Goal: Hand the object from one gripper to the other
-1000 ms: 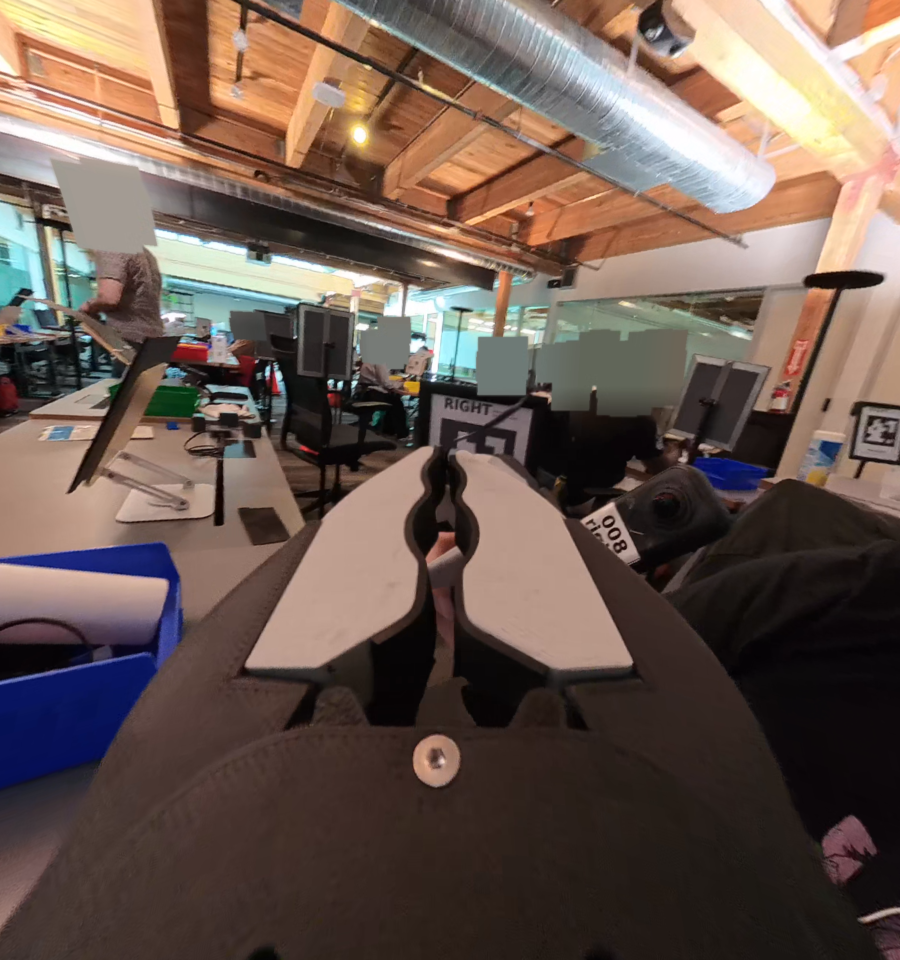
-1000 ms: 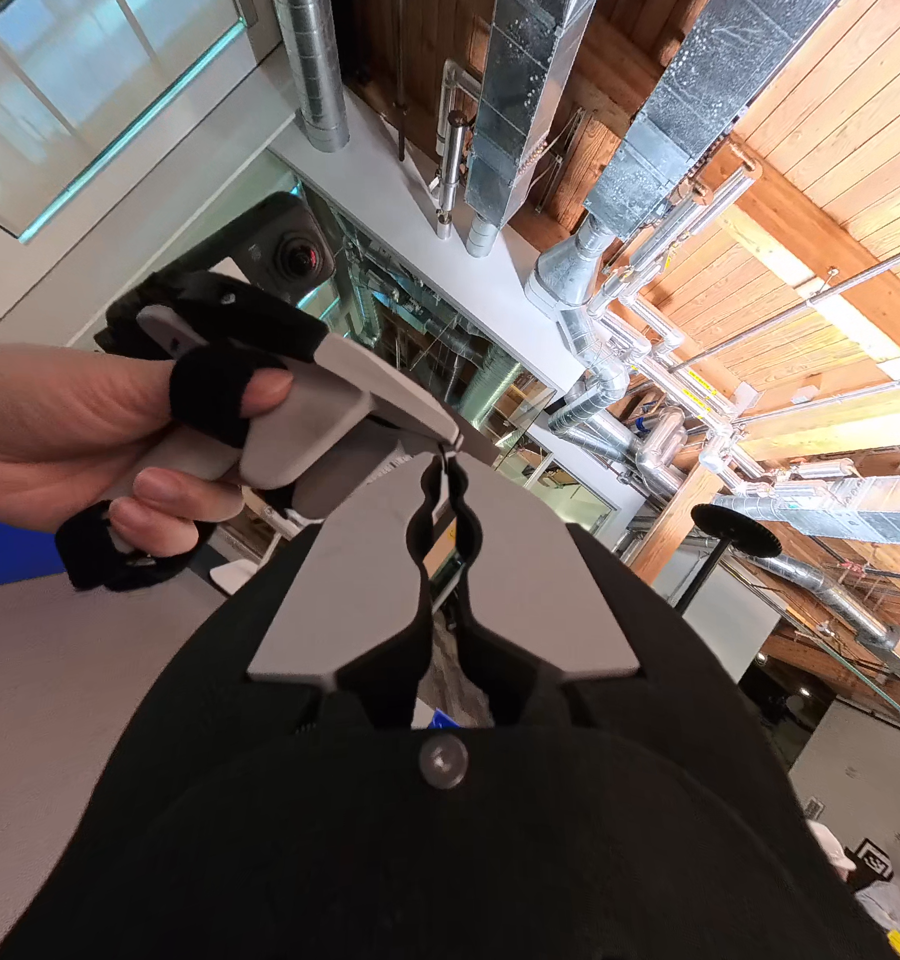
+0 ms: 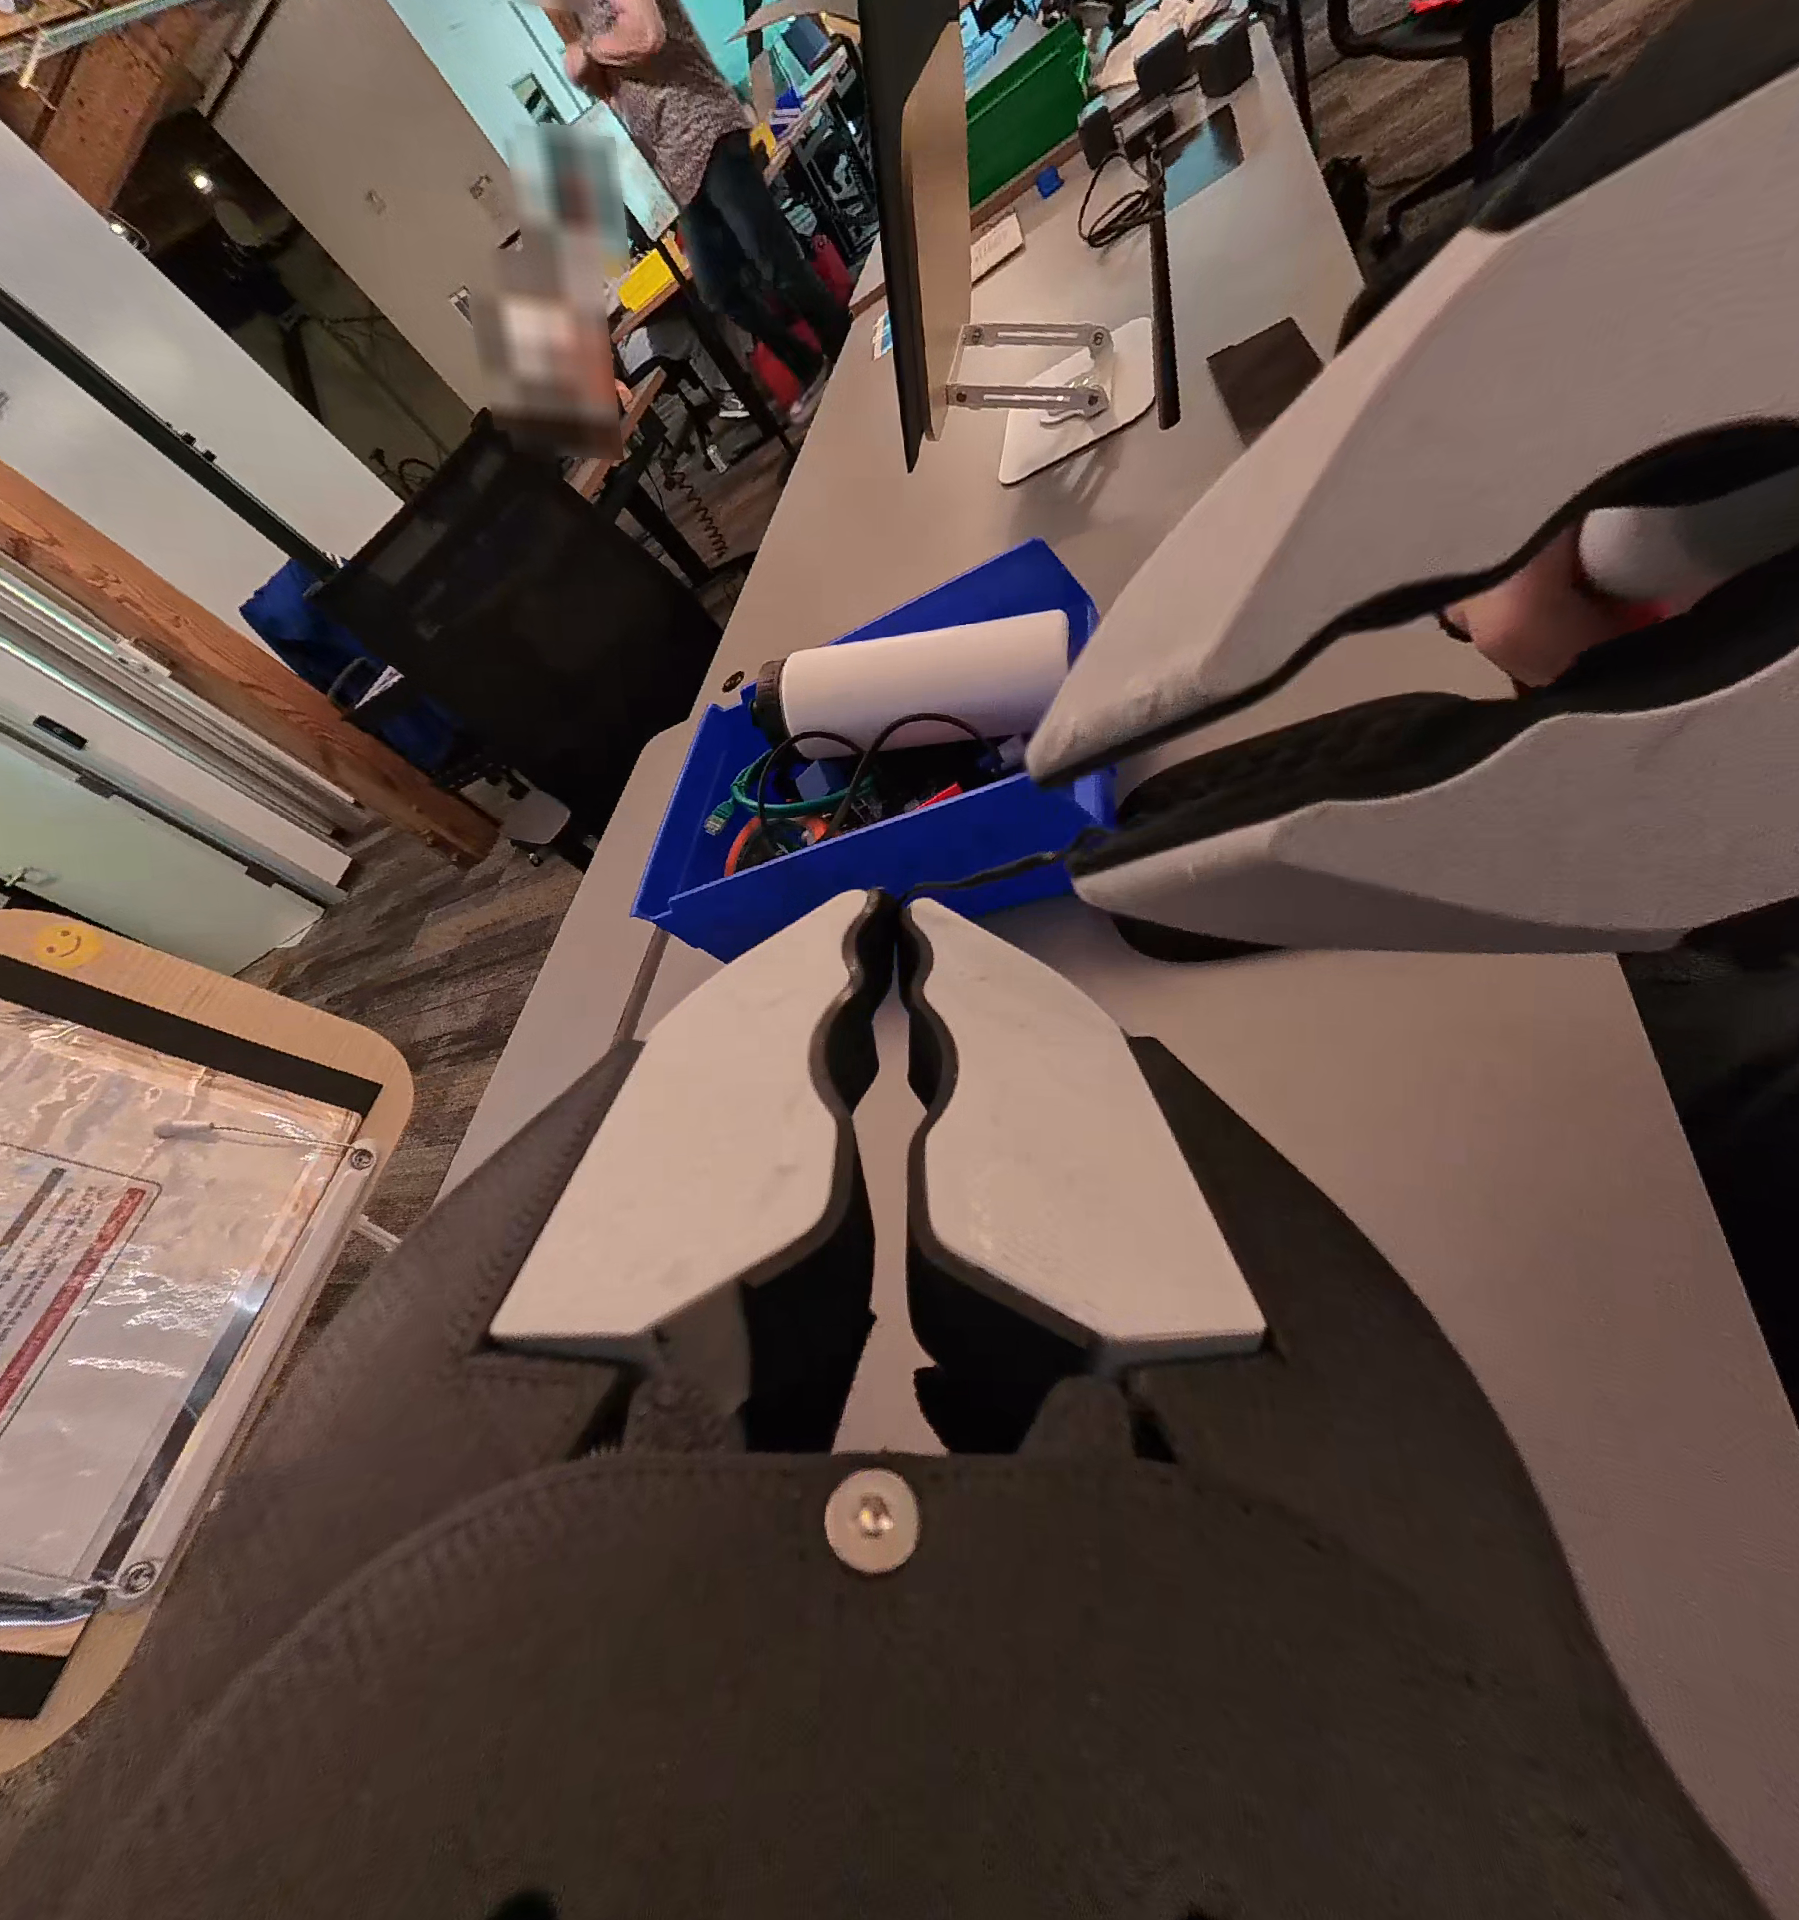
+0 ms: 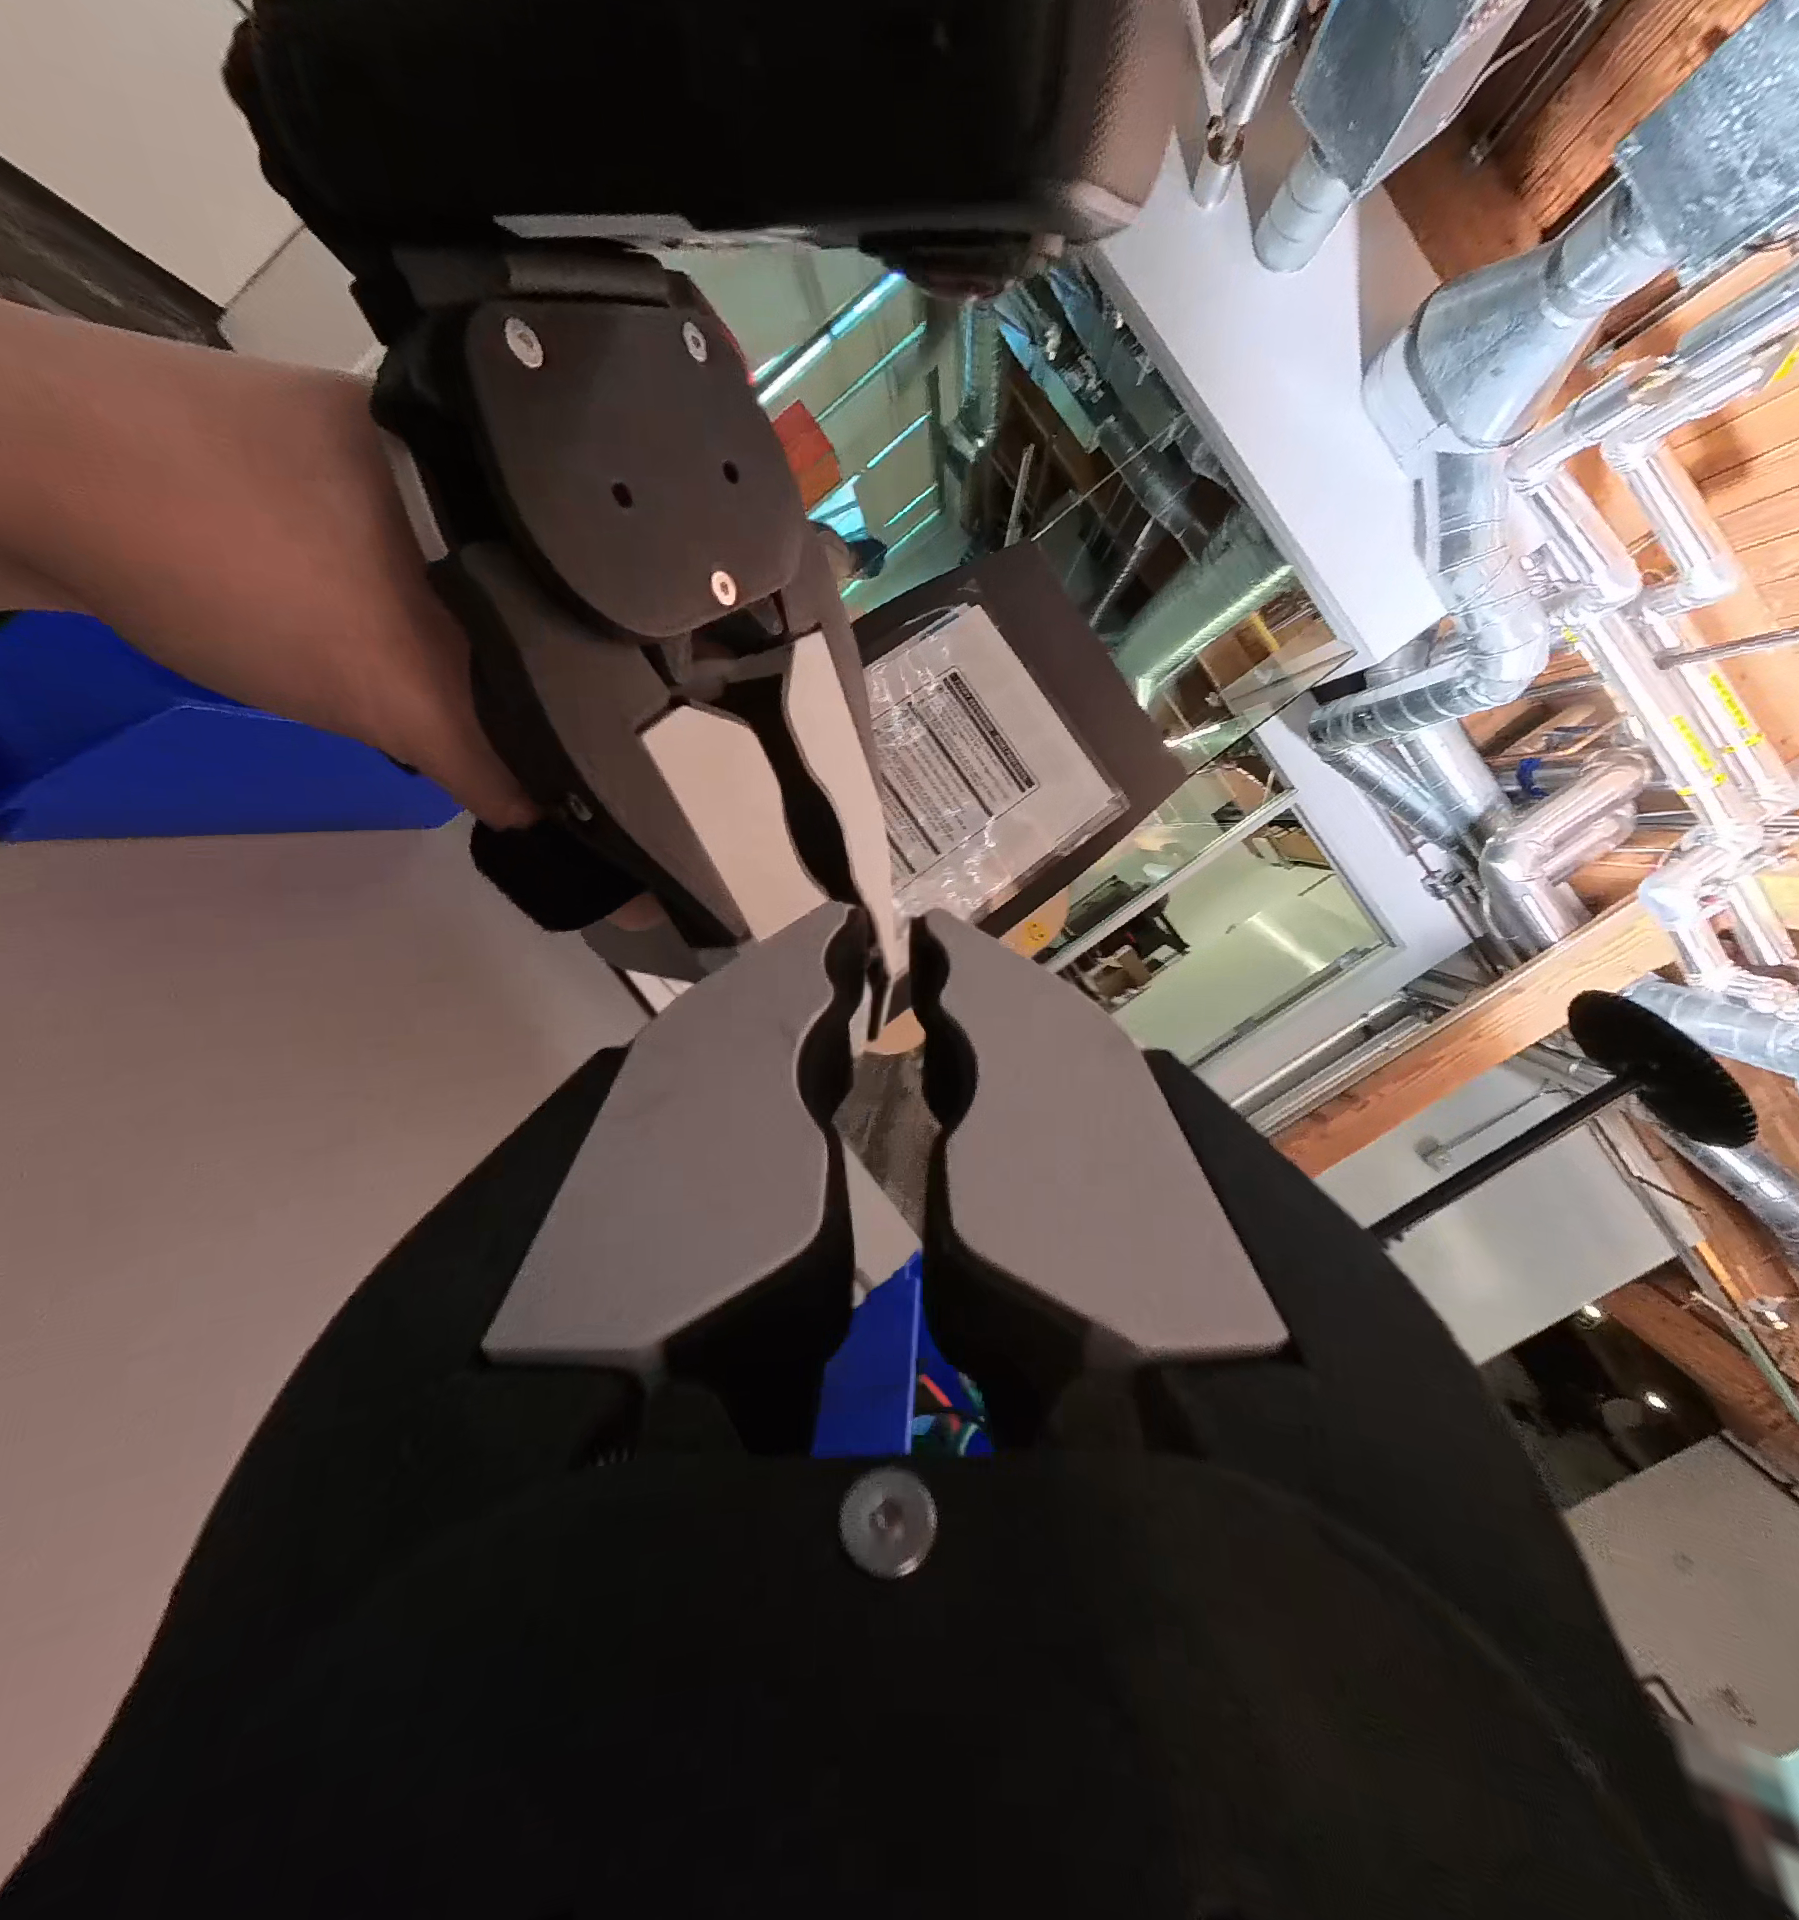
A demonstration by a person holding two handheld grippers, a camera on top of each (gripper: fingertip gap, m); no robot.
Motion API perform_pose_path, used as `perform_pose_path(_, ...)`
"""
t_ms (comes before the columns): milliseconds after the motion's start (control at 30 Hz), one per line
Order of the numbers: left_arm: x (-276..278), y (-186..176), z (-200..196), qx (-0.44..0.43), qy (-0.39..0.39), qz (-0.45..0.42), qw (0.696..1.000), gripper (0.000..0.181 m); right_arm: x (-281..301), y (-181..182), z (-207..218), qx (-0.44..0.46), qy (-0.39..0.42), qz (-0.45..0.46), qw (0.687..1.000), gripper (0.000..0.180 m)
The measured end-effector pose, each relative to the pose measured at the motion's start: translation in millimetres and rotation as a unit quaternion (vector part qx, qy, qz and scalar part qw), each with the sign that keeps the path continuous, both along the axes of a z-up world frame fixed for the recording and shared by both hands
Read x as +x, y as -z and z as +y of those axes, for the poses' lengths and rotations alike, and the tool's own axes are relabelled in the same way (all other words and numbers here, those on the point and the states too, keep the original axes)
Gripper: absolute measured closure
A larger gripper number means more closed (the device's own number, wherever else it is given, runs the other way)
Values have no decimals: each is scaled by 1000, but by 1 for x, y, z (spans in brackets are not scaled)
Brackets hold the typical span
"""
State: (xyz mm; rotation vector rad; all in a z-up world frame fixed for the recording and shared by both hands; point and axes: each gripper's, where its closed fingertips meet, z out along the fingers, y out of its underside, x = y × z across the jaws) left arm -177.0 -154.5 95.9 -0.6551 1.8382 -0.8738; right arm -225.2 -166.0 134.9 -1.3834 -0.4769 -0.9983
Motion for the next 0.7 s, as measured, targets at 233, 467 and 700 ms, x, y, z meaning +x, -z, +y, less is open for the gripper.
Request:
perform_pose_path(233, 1, 0, 2, 11, -9, -5, 1000, 181, 0, 5, 2, -14, -7, 25, 1000, 173)
perform_pose_path(467, 0, -1, 3, 9, -8, -7, 1000, 181, -1, 4, 2, -10, -8, 27, 1000, 173)
perform_pose_path(700, 0, -5, 1, 2, -3, -21, 1000, 181, 3, -4, -3, 7, -12, 52, 999, 177)
